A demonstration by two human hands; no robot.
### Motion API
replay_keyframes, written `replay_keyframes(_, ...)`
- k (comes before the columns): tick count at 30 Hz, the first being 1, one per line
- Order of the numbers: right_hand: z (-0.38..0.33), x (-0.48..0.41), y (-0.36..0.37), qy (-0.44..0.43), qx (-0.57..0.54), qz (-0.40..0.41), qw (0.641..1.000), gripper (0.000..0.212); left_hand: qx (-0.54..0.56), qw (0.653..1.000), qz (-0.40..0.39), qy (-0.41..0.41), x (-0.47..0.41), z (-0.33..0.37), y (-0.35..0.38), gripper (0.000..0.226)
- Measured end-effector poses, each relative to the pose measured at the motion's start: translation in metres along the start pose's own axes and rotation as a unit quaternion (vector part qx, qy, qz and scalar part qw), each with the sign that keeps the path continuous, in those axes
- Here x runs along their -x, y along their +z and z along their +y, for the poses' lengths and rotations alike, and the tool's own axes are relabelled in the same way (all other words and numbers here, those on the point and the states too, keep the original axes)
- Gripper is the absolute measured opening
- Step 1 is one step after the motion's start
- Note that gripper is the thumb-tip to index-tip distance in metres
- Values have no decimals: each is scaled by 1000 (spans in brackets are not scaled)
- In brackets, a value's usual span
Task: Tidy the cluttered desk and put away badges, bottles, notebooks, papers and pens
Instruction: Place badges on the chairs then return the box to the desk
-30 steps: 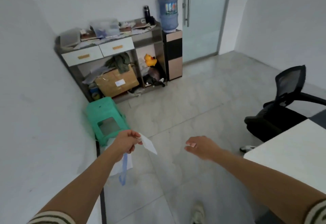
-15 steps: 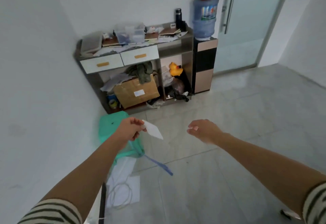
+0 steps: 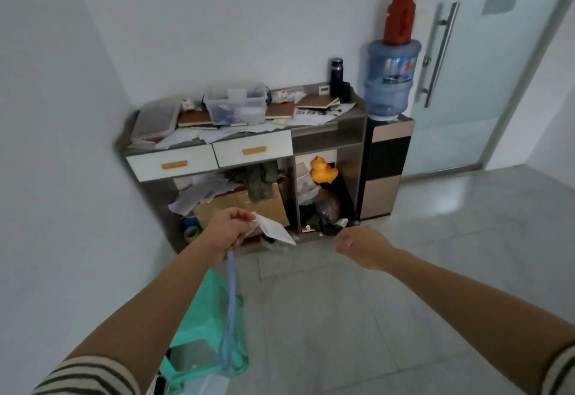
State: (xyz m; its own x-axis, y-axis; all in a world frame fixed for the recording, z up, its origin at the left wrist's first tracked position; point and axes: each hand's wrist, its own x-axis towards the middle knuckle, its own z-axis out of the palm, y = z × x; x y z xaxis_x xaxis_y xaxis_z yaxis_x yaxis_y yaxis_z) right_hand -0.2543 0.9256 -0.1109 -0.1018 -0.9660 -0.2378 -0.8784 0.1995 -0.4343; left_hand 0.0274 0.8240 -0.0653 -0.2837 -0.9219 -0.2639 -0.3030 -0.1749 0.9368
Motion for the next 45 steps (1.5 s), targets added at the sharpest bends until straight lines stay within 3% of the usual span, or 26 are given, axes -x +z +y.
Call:
replay_keyframes(2,-1,-50,-28,6,-22,19,1000,14,-11,1000,-3,16,-50,29,-6,8)
replay_keyframes(5,-2,-108,-56,12,-52,32,998,32,-20,999,-11,26,-111,59,-13,9)
replay_keyframes(8,2,-168,-73,8,-56,23,998,35,-15,1000,-9,23,-169,81,-21,9)
replay_keyframes(13,0,-285,-99,-43,-81,11,996,30,8,1000,15,22,-269,109,-32,11)
replay_keyframes(18,-7,-419,-139,-47,-209,0,977,26,48,998,38,28,-355,153,-39,11)
replay_keyframes(21,-33,-489,-169,-37,-313,-30,948,26,71,996,44,36,-397,180,-52,13)
replay_keyframes(24,-62,-539,-189,17,-450,-110,886,33,92,994,54,37,-433,194,-66,14)
replay_keyframes(27,-86,-579,-197,32,-521,-147,840,26,87,994,58,33,-464,203,-79,14)
replay_keyframes(29,-98,-611,-203,23,-562,-137,815,15,73,995,60,30,-492,207,-94,12)
replay_keyframes(36,-135,-722,-265,-14,-621,-38,783,26,31,996,59,51,-589,233,-175,9)
replay_keyframes(40,-139,-782,-304,-13,-621,22,784,34,78,989,87,95,-641,274,-228,14)
replay_keyframes(45,-142,-841,-311,10,-619,60,783,33,118,981,61,144,-707,332,-264,19)
